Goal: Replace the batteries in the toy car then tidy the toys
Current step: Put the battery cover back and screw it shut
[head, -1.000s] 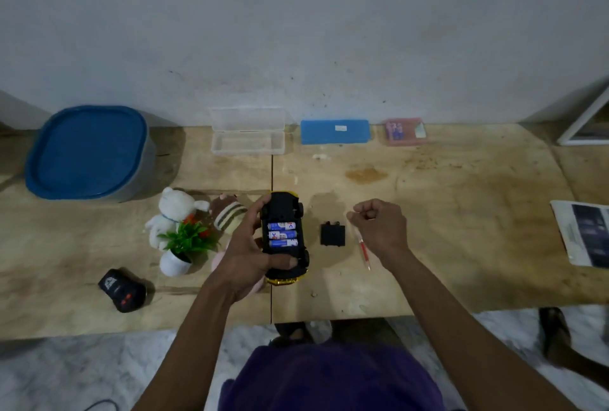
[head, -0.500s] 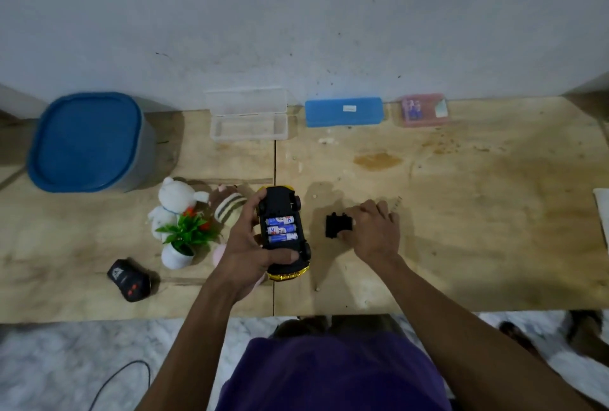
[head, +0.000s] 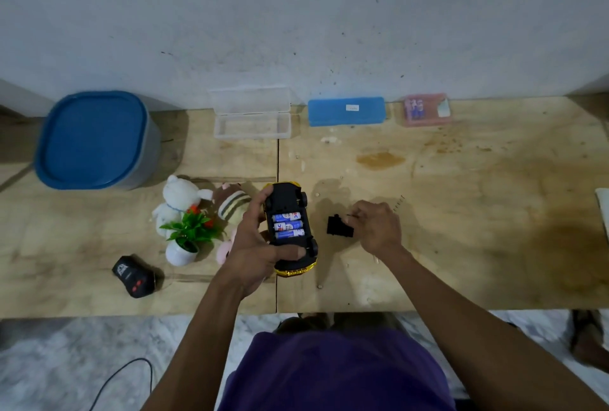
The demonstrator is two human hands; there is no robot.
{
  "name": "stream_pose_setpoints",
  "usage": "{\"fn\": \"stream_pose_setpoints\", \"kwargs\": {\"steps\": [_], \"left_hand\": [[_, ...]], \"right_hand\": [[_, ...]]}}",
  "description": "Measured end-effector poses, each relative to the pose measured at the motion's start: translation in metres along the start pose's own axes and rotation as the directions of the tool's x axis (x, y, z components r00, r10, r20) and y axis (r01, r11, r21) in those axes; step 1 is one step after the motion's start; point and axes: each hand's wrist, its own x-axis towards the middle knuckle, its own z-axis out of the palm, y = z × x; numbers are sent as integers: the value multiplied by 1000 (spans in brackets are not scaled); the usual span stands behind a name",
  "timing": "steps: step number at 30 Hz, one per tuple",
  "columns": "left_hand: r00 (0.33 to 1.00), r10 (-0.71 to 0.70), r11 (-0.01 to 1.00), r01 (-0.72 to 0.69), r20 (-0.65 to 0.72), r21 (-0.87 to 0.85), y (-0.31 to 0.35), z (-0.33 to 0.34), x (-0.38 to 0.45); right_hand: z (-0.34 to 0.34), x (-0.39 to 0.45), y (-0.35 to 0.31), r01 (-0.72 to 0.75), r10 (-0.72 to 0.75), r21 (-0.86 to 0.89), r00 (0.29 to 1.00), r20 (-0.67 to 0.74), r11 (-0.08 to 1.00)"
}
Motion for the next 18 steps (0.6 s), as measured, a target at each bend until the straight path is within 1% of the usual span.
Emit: {"fn": "stream_pose_setpoints", "kwargs": {"steps": [2,5,7,9,11,14,18], "left_hand": [[1000,7,1000,-7,16,-3,1,-1,-3],[998,32,999,-32,54,1,5,-2,-9],[995,63,998,-63,83,6,9,-3,-13],[988,95,995,-96,122,2,13,-3,-17],[980,117,993,-117,163,-12,19,-2,-21],[964,151,988,-153,217,-7,31,0,-27],[948,207,975,-221,241,29,46,1,-38]], "right_hand": [[-10,-3,-3,16,-9,191,999,-36,982],[-36,-14,-26,57,5,443,990,-137,895],[-58,-22,-48,113,4,550,978,-207,827],[-80,-35,-73,175,-54,633,977,-207,754],[-97,-49,-96,230,-167,656,973,-159,719],[-110,-65,-119,296,-315,594,946,-75,748],[-109,-73,-130,332,-377,530,926,-27,780]]}}
